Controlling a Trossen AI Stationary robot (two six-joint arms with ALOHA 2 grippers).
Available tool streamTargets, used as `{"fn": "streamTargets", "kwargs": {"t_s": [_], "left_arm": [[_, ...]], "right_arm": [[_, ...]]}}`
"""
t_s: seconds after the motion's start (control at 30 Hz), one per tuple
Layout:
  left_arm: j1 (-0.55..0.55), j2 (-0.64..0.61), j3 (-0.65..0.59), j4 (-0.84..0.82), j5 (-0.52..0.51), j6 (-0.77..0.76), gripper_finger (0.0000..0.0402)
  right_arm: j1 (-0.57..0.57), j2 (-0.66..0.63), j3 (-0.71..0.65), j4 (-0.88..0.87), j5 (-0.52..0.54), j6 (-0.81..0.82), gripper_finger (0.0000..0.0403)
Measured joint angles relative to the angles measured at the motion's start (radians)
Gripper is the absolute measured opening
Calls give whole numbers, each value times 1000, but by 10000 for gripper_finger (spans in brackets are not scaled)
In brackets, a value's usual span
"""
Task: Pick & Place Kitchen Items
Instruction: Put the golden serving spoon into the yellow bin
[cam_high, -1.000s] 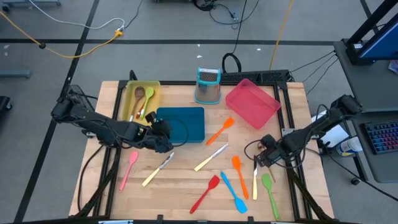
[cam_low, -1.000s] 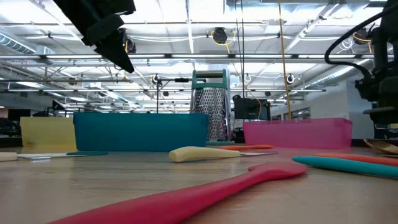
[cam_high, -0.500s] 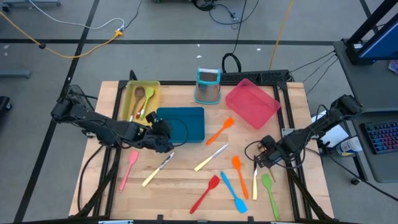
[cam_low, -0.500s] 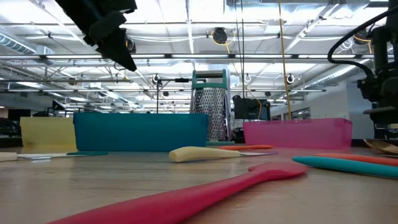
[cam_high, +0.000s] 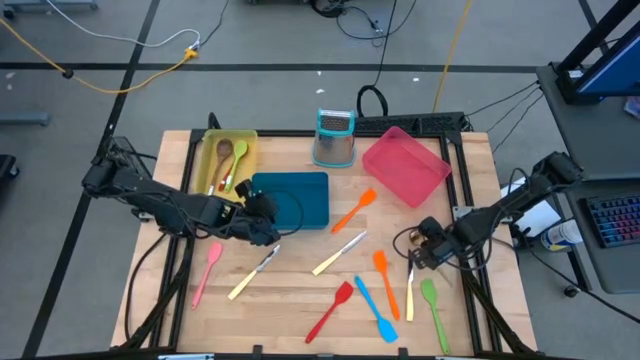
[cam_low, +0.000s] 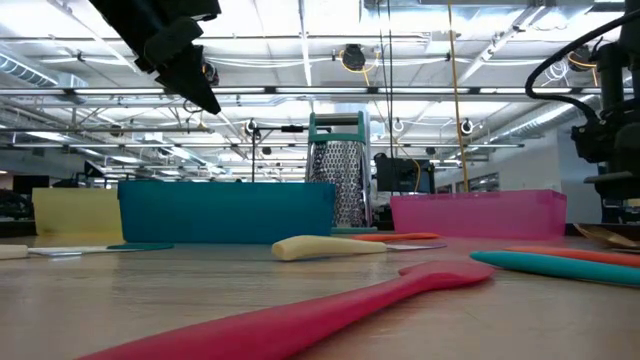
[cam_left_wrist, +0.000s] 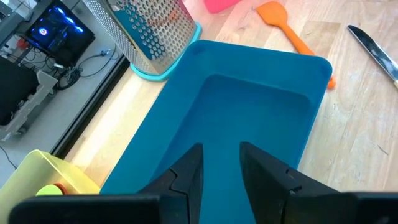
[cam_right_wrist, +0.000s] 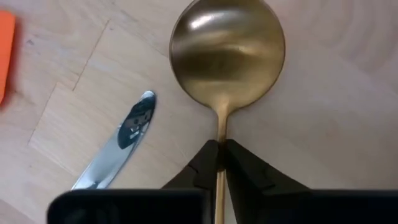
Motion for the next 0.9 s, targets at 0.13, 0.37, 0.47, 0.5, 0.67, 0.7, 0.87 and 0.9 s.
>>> {"fn": "streamTargets", "kwargs": {"t_s": [0.13, 0.37, 0.47, 0.5, 0.67, 0.7, 0.87, 0.9], "left_arm": [[0, 0, 0, 5, 0, -4, 108], [0, 1, 0, 34, 1, -31, 108], [-5, 2, 0, 69, 9, -3, 108], [-8, 2, 0, 92, 11, 14, 108], [-19, 3, 0, 208, 14, 106, 108], [-21, 3, 0, 233, 14, 129, 108], [-23, 4, -2, 361, 56, 226, 108], [-22, 10, -8, 411, 75, 250, 108]], "right_arm": [[0, -47, 56, -6, 32, -125, 6], [-26, -132, 90, 216, 416, -479, 6], [-61, -140, 95, 467, 526, -749, 5], [-74, -139, 95, 549, 528, -838, 6], [-144, -98, 93, 980, 388, -1219, 7], [-156, -79, 94, 1059, 348, -1280, 7], [-203, 42, 95, 1362, 245, -1475, 8], [-209, 71, 95, 1401, 245, -1500, 8]]}}
